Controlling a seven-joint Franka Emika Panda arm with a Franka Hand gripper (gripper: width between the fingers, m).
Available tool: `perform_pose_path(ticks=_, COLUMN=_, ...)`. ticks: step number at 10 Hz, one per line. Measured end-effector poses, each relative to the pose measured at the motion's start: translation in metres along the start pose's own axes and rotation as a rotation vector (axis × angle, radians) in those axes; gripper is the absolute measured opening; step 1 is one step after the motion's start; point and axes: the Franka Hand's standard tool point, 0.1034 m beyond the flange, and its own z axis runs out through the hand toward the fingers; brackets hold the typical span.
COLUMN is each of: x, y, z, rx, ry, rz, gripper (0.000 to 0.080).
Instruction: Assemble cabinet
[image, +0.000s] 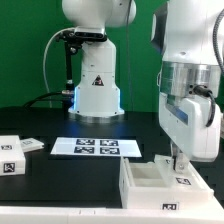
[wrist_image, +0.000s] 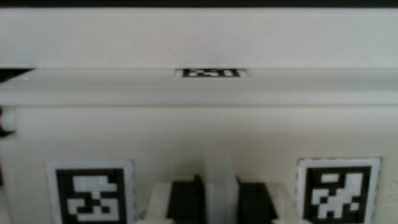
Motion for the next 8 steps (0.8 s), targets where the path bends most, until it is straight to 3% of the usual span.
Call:
perform_pose_path(ticks=1, x=0.0, y=0.0, z=0.0, rx=0.0, ry=0.0, rz=-0.001, gripper=0.007)
perform_pose_path(ticks=2, x=0.0, y=0.0, z=0.0, rx=0.0, ry=0.0, rz=-0.001, gripper=0.0267)
perform_pose_path(ticks=3, x=0.0, y=0.0, z=0.0, rx=0.0, ry=0.0, rz=-0.001, gripper=0.0267)
perform_pose_path(ticks=5, x=0.0, y=0.0, z=0.0, rx=0.0, ry=0.0, rz=-0.001, gripper=0.0626)
perform_pose_path(ticks=6, x=0.0, y=0.0, z=0.0, rx=0.0, ry=0.0, rz=-0.002, gripper=0.074)
perform_pose_path(ticks=8, x=0.0, y=-0.004, z=-0.011, rx=0.016, ry=-0.012, rz=-0.016, gripper=0.0787)
